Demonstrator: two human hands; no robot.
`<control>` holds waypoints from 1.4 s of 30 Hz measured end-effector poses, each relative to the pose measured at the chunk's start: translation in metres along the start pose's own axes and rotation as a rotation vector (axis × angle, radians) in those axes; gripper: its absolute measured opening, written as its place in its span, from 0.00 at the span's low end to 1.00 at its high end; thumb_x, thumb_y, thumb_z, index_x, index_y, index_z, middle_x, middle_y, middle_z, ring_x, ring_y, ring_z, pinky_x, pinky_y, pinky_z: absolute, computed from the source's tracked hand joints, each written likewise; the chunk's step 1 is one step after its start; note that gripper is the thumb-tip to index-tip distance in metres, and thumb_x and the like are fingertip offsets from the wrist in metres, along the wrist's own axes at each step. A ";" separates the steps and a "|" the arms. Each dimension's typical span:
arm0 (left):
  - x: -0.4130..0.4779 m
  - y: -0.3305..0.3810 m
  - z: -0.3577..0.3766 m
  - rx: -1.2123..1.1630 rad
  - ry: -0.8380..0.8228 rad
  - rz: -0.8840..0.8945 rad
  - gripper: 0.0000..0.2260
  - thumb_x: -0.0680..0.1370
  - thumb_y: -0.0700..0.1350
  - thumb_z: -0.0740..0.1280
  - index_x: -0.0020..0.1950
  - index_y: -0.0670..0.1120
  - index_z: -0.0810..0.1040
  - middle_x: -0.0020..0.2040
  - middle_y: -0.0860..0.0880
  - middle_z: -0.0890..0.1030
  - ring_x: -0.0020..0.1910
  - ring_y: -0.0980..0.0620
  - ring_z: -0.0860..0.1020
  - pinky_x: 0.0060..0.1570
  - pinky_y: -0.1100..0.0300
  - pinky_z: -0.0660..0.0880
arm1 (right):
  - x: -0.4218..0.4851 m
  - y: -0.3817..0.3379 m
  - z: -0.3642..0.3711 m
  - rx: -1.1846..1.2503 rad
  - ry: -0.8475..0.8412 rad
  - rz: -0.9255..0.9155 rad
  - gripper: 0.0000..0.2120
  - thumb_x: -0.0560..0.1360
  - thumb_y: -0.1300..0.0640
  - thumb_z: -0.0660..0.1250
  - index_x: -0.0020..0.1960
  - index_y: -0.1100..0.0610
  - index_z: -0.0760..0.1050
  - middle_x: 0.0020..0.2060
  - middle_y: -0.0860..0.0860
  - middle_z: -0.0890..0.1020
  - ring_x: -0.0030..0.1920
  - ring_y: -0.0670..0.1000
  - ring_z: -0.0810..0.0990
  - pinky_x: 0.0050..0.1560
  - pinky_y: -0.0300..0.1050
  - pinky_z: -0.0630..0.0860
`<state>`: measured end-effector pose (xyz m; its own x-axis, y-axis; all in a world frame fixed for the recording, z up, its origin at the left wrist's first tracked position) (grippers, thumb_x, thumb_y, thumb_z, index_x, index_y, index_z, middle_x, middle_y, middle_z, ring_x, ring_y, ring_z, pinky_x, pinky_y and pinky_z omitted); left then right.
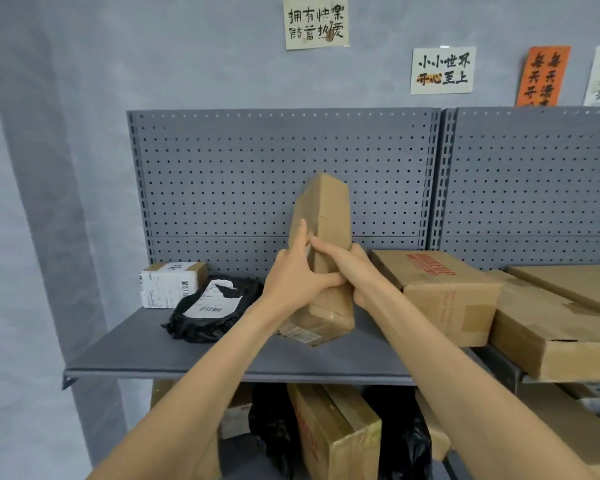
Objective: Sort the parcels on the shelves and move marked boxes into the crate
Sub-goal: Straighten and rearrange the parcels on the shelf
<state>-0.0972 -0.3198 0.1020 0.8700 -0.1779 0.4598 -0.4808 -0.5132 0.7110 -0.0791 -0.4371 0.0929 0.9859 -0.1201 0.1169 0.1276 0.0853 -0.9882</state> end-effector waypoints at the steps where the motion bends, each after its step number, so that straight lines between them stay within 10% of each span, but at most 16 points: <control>1: 0.000 -0.003 -0.001 -0.085 -0.070 -0.011 0.51 0.68 0.55 0.75 0.78 0.56 0.43 0.73 0.56 0.67 0.71 0.50 0.64 0.66 0.51 0.68 | 0.000 0.004 0.000 0.025 -0.019 0.018 0.31 0.64 0.45 0.77 0.63 0.55 0.75 0.48 0.52 0.85 0.44 0.52 0.85 0.37 0.45 0.81; 5: 0.004 -0.014 -0.027 -0.358 -0.096 -0.033 0.42 0.71 0.51 0.74 0.78 0.55 0.52 0.68 0.65 0.71 0.57 0.68 0.75 0.46 0.75 0.71 | 0.003 0.014 -0.008 0.113 -0.045 0.045 0.34 0.64 0.43 0.76 0.65 0.54 0.72 0.52 0.54 0.84 0.49 0.55 0.84 0.47 0.53 0.82; 9: -0.001 -0.044 -0.054 -0.483 0.040 -0.227 0.37 0.71 0.57 0.72 0.76 0.60 0.58 0.75 0.55 0.64 0.71 0.54 0.66 0.57 0.56 0.69 | 0.003 0.006 -0.013 0.282 -0.187 0.016 0.28 0.68 0.39 0.69 0.63 0.52 0.77 0.54 0.53 0.84 0.54 0.56 0.83 0.52 0.53 0.80; 13: -0.014 -0.062 -0.032 -0.762 -0.241 -0.326 0.28 0.70 0.58 0.72 0.69 0.58 0.71 0.62 0.50 0.80 0.59 0.47 0.79 0.47 0.49 0.79 | 0.000 0.009 -0.002 0.310 -0.348 0.008 0.24 0.72 0.38 0.65 0.62 0.50 0.78 0.56 0.53 0.84 0.56 0.54 0.83 0.49 0.50 0.80; 16: -0.009 -0.070 -0.031 -0.825 -0.148 -0.330 0.19 0.74 0.50 0.70 0.64 0.52 0.75 0.57 0.47 0.83 0.56 0.46 0.82 0.57 0.45 0.77 | 0.002 0.015 0.004 0.250 -0.342 0.015 0.26 0.72 0.38 0.66 0.65 0.50 0.75 0.58 0.52 0.83 0.57 0.54 0.82 0.54 0.52 0.78; 20: -0.006 -0.084 -0.039 -0.696 -0.062 -0.362 0.13 0.76 0.49 0.68 0.61 0.53 0.77 0.52 0.50 0.85 0.50 0.48 0.84 0.50 0.48 0.80 | 0.009 0.022 -0.003 0.033 -0.106 -0.006 0.36 0.71 0.41 0.69 0.74 0.46 0.58 0.60 0.49 0.78 0.58 0.51 0.78 0.50 0.48 0.76; 23: -0.010 -0.094 -0.039 -0.560 -0.066 -0.427 0.12 0.76 0.52 0.68 0.59 0.53 0.78 0.47 0.52 0.86 0.45 0.52 0.85 0.39 0.56 0.79 | 0.010 0.034 0.004 -0.155 -0.072 0.033 0.25 0.74 0.48 0.68 0.69 0.52 0.67 0.51 0.46 0.81 0.48 0.46 0.81 0.35 0.41 0.77; 26: -0.017 -0.105 -0.041 -0.436 -0.078 -0.494 0.12 0.76 0.53 0.67 0.57 0.51 0.80 0.44 0.53 0.86 0.41 0.54 0.84 0.34 0.60 0.76 | 0.013 0.055 0.012 -0.209 -0.022 0.097 0.19 0.75 0.49 0.67 0.64 0.53 0.74 0.49 0.49 0.84 0.48 0.50 0.83 0.41 0.46 0.79; 32: -0.018 -0.125 -0.043 -0.289 -0.005 -0.481 0.21 0.75 0.44 0.70 0.66 0.53 0.72 0.51 0.49 0.81 0.47 0.49 0.82 0.46 0.53 0.80 | 0.012 0.086 0.024 -0.327 0.022 0.146 0.11 0.75 0.47 0.65 0.52 0.52 0.78 0.40 0.45 0.81 0.38 0.43 0.78 0.20 0.30 0.68; 42: -0.007 -0.135 -0.036 0.190 -0.037 -0.414 0.24 0.76 0.46 0.66 0.72 0.48 0.69 0.65 0.47 0.77 0.58 0.47 0.77 0.57 0.53 0.74 | 0.030 0.104 0.032 -0.585 0.071 0.095 0.15 0.77 0.48 0.62 0.49 0.58 0.81 0.47 0.51 0.84 0.47 0.52 0.82 0.52 0.51 0.80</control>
<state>-0.0421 -0.2195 0.0221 0.9897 0.0465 0.1353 -0.0659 -0.6916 0.7193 -0.0327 -0.3998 -0.0036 0.9779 -0.2057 0.0384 -0.0615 -0.4579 -0.8869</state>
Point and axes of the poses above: each hand's wrist, its own x-axis towards the middle knuckle, its own z-axis out of the palm, y = z × x, the point moved 5 cm from there along x, towards the middle knuckle
